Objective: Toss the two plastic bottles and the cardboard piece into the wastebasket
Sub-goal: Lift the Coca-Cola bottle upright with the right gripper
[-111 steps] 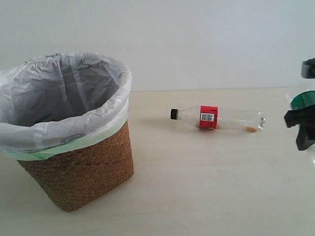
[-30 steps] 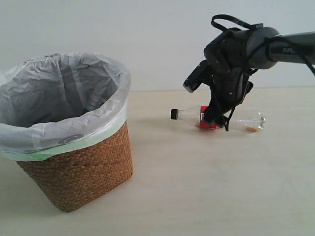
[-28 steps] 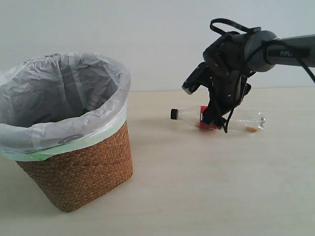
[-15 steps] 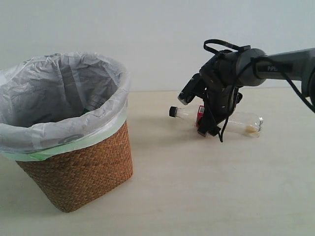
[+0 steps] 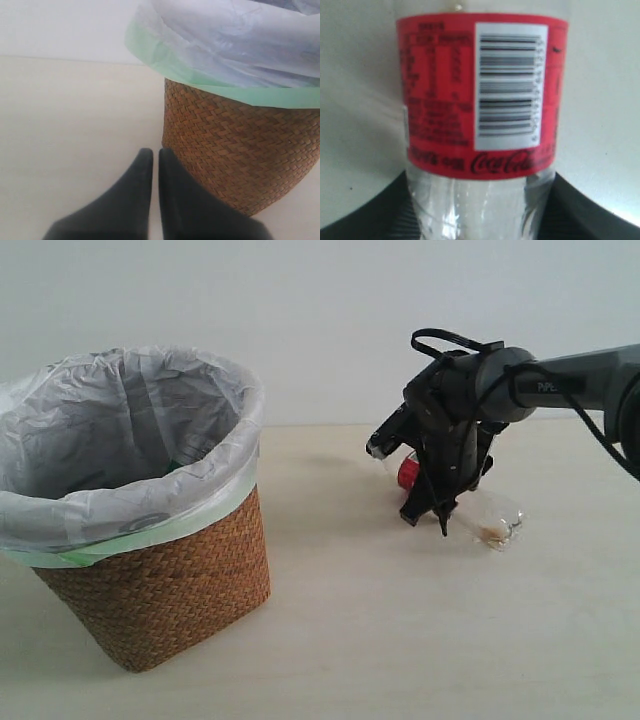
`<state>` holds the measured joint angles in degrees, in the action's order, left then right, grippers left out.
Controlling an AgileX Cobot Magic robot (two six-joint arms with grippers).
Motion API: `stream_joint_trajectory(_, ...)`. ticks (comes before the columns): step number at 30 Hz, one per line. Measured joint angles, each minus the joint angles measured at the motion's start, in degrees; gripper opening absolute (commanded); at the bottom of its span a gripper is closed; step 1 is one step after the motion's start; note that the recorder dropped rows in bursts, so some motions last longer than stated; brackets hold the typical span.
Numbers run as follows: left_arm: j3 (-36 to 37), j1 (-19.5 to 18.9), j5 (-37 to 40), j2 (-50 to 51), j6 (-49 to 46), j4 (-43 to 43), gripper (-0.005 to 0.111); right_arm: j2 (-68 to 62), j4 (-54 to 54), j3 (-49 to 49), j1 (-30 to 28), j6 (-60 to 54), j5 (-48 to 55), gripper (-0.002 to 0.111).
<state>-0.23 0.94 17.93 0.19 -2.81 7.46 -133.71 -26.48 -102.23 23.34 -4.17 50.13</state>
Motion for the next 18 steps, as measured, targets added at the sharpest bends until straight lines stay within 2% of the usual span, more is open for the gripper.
stream_joint_trajectory(7,0.00,0.00,0.00,0.00,0.00,0.00,0.004,0.11,1.25,-0.42,0.00,3.37,5.58,0.001)
stream_joint_trajectory(11,0.00,0.00,0.00,0.00,0.00,0.00,0.004,2.09,9.39,-0.28,-0.05,1.01,9.93,0.001)
stream_joint_trajectory(14,0.00,0.00,0.00,0.00,0.00,0.00,0.004,5.81,16.52,2.73,0.62,0.21,10.06,0.001)
stream_joint_trajectory(18,0.00,0.00,0.00,0.00,0.00,0.00,0.004,15.30,21.36,11.17,2.31,2.06,5.27,0.000)
